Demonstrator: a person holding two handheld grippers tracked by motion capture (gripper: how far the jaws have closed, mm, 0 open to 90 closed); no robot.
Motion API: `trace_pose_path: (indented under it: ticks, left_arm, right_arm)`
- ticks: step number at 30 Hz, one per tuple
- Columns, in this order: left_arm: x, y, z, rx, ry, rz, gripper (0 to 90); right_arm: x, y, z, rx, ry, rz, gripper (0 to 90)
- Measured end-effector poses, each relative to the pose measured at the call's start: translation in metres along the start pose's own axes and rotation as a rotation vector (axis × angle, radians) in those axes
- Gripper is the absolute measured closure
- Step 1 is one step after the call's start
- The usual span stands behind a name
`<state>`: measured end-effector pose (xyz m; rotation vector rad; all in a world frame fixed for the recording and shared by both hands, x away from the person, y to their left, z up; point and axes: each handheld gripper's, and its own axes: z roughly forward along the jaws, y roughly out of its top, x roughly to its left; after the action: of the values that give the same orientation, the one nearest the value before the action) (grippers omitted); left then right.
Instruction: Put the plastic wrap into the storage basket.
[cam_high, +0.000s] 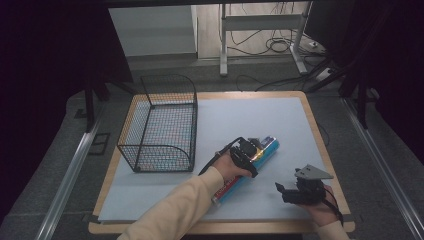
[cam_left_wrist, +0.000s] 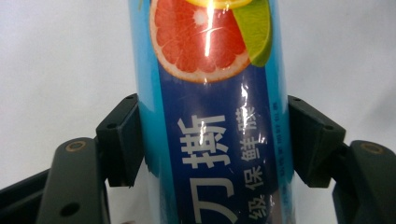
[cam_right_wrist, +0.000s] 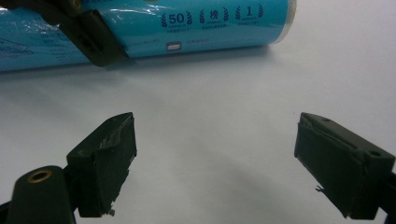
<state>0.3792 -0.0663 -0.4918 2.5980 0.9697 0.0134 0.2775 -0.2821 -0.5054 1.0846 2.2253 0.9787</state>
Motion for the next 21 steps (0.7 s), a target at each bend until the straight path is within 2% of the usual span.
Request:
trace_pose_path:
  ticks: [4,8,15,21]
  left_arm:
    - [0.003,0.001,-0.001,0.011,-0.017,-0.010,30.4]
    - [0.003,0.003,-0.004,0.052,-0.023,0.023,30.7]
    - [0.010,0.002,-0.017,0.032,-0.038,0.005,30.9]
    - [0.017,0.002,-0.037,0.005,-0.023,0.007,31.2]
  right_arm:
    - [-0.002,0.000,-0.002,-0.006,-0.006,0.010,13.3]
    - [-0.003,0.000,-0.002,-0.008,-0.009,0.013,13.4]
    - [-0.002,0.001,-0.003,-0.024,0.000,0.005,13.4]
    - [-0.001,0.001,-0.003,-0.020,0.000,0.005,13.4]
